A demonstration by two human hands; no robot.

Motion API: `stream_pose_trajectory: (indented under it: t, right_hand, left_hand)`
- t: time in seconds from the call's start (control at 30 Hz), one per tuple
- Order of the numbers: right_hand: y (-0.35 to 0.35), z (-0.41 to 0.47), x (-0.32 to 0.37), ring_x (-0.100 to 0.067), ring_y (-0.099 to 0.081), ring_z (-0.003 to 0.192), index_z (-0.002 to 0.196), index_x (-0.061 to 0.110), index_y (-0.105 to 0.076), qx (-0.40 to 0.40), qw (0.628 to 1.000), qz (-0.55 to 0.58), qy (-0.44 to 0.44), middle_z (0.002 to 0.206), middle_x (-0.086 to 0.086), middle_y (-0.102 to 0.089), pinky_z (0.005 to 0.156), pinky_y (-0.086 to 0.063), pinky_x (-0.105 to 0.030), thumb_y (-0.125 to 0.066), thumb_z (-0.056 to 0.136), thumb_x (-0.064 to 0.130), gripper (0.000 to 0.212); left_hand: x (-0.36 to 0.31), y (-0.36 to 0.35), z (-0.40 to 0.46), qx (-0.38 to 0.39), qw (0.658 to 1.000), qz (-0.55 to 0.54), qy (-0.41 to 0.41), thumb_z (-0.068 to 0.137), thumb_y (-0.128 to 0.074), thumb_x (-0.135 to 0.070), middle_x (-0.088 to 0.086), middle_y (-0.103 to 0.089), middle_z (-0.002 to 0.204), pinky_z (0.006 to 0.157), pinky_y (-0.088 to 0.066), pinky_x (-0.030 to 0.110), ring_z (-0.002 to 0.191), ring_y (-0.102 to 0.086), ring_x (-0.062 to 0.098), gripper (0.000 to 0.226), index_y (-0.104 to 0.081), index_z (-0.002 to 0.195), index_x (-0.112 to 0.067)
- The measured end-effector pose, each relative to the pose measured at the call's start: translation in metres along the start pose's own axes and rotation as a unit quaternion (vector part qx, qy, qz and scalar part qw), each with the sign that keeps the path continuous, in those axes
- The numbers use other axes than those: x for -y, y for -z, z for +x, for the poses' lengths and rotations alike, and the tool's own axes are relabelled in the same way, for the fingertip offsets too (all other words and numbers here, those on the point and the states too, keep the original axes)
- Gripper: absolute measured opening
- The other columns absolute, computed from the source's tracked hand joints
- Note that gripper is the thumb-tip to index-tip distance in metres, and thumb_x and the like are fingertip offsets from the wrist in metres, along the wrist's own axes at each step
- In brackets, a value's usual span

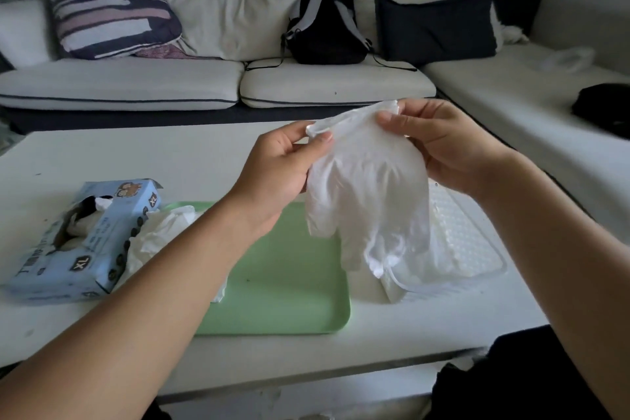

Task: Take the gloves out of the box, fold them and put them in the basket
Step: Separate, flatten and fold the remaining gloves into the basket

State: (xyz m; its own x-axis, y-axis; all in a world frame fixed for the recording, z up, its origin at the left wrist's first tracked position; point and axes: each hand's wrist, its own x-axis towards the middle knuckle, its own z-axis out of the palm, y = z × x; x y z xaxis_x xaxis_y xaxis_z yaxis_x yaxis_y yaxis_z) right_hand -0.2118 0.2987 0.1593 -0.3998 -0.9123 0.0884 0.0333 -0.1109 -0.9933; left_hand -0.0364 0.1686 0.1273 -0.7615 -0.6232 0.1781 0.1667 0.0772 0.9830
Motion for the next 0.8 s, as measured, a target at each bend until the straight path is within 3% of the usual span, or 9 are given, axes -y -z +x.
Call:
stream_pose_trajectory:
  t: [0.1,0.23,0.37,0.47,0.57,0.63,0.7,0.8]
  right_hand:
    - [0.027,-0.013,0.017,-0.022,-0.069,0.069,0.094,0.0,-0.065,-0.029,0.999,-0.014,0.001,0.084,-0.013,-0.069,0.068,-0.061,-0.031,-0.066,0.088,0.016,0.016]
    - [0.062,-0.025,0.016,-0.023,-0.067,0.071,0.107,-0.002,-0.066,-0.084,0.996,-0.03,-0.029,0.089,-0.016,-0.068,0.069,-0.059,-0.031,-0.068,0.088,0.018,0.028]
    - [0.09,-0.015,-0.004,-0.019,-0.064,0.073,0.106,-0.002,-0.068,-0.12,0.988,-0.081,-0.053,0.09,-0.016,-0.067,0.072,-0.054,-0.032,-0.07,0.091,0.02,0.027]
    - [0.098,0.002,-0.013,-0.022,-0.06,0.072,0.1,-0.003,-0.068,-0.171,0.978,-0.115,-0.009,0.089,-0.017,-0.062,0.069,-0.052,-0.04,-0.073,0.09,0.023,0.029]
    - [0.104,0.013,-0.011,-0.031,-0.063,0.085,0.095,-0.013,-0.06,-0.189,0.972,-0.127,0.056,0.096,-0.03,-0.066,0.091,-0.051,-0.061,-0.076,0.086,0.026,0.043]
    - [0.109,0.013,-0.013,-0.037,-0.065,0.093,0.099,-0.017,-0.057,-0.168,0.973,-0.141,0.071,0.109,-0.038,-0.062,0.097,-0.048,-0.059,-0.076,0.087,0.026,0.049]
    - [0.117,0.008,-0.022,-0.042,-0.067,0.102,0.105,-0.018,-0.061,-0.148,0.976,-0.153,0.054,0.112,-0.036,-0.063,0.099,-0.052,-0.053,-0.073,0.091,0.018,0.04]
    - [0.127,-0.009,-0.042,-0.023,-0.072,0.092,0.101,-0.002,-0.072,-0.101,0.957,-0.271,0.001,0.102,-0.018,-0.074,0.094,-0.055,-0.038,-0.075,0.088,0.012,0.02]
  left_hand:
    - [-0.011,-0.028,0.012,0.034,0.999,-0.015,0.029,0.101,-0.061,-0.018,0.003,-0.075,0.088,0.059,-0.056,0.024,0.071,-0.069,0.014,0.012,-0.071,0.104,-0.013]
    - [-0.006,-0.067,0.032,0.088,0.991,-0.009,0.097,0.099,-0.064,-0.022,0.0,-0.074,0.088,0.059,-0.056,0.022,0.07,-0.069,0.011,0.012,-0.072,0.102,-0.013]
    - [0.014,-0.091,0.058,0.071,0.986,0.015,0.147,0.097,-0.068,-0.016,0.006,-0.076,0.092,0.067,-0.06,0.028,0.074,-0.071,0.016,0.008,-0.07,0.102,-0.01]
    - [0.026,-0.101,0.081,0.001,0.995,0.034,0.089,0.094,-0.072,-0.013,0.01,-0.074,0.108,0.077,-0.058,0.035,0.085,-0.071,0.02,0.014,-0.067,0.106,-0.017]
    - [0.026,-0.103,0.095,-0.036,0.996,0.078,-0.018,0.092,-0.074,-0.012,0.008,-0.075,0.103,0.08,-0.06,0.035,0.092,-0.074,0.021,0.023,-0.065,0.11,-0.022]
    - [0.027,-0.103,0.096,-0.02,0.994,0.094,-0.055,0.089,-0.077,-0.011,0.003,-0.076,0.097,0.077,-0.061,0.032,0.088,-0.074,0.018,0.026,-0.064,0.106,-0.025]
    - [0.033,-0.103,0.09,0.019,0.991,0.121,-0.052,0.086,-0.08,-0.01,-0.001,-0.077,0.093,0.069,-0.057,0.026,0.077,-0.07,0.012,0.027,-0.066,0.105,-0.023]
    - [0.06,-0.1,0.077,0.067,0.976,0.208,-0.017,0.08,-0.086,-0.015,0.002,-0.078,0.086,0.065,-0.051,0.025,0.07,-0.063,0.009,0.022,-0.072,0.095,-0.021]
